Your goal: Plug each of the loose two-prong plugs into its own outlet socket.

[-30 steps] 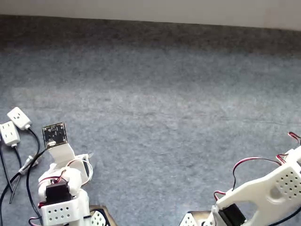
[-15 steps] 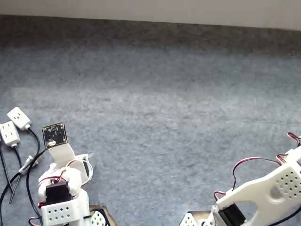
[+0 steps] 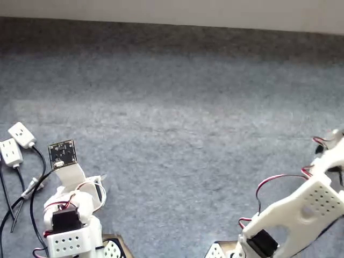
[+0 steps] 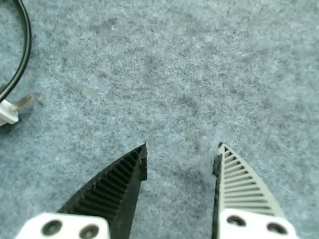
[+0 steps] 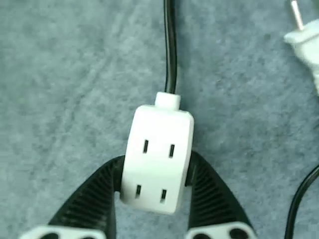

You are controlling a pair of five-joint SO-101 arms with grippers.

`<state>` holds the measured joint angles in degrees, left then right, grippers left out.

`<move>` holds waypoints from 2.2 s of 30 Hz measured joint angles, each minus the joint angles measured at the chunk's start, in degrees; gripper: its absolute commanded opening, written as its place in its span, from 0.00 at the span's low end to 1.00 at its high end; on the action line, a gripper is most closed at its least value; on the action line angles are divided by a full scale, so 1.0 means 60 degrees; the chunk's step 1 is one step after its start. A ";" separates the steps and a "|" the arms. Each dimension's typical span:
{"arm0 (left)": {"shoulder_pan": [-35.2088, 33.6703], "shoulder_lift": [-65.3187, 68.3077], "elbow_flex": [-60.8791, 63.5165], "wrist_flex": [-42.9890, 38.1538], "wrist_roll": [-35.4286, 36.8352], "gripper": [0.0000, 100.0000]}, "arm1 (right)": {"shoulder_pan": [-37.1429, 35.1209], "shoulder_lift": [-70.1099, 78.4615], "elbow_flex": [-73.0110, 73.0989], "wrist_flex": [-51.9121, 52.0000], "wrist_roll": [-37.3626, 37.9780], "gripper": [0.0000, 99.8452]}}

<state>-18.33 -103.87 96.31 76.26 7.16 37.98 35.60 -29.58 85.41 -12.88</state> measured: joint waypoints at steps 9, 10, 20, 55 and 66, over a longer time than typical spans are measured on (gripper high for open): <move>0.0000 0.0000 0.0000 0.0000 0.0000 0.23 | -0.4103 -0.0396 -0.1275 0.1333 -0.1451 0.01; 0.0000 0.0000 0.0000 0.0000 0.0000 0.23 | -0.4542 -0.0396 -0.1289 0.1289 -0.1451 0.01; 0.0000 0.0000 0.0000 0.0000 0.0000 0.23 | -0.7267 0.0674 -0.1421 0.0381 -0.1524 0.01; 0.0000 0.0000 0.0000 0.0000 0.0000 0.23 | -0.3590 0.1509 -0.6154 0.2212 -0.0410 0.43; 0.0000 0.0000 0.0000 0.0000 0.0000 0.23 | -0.4308 -0.5875 0.0469 0.2125 -0.0234 0.43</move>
<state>-18.33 -103.87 96.31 76.26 7.16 12.13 0.35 -26.77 98.15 -14.29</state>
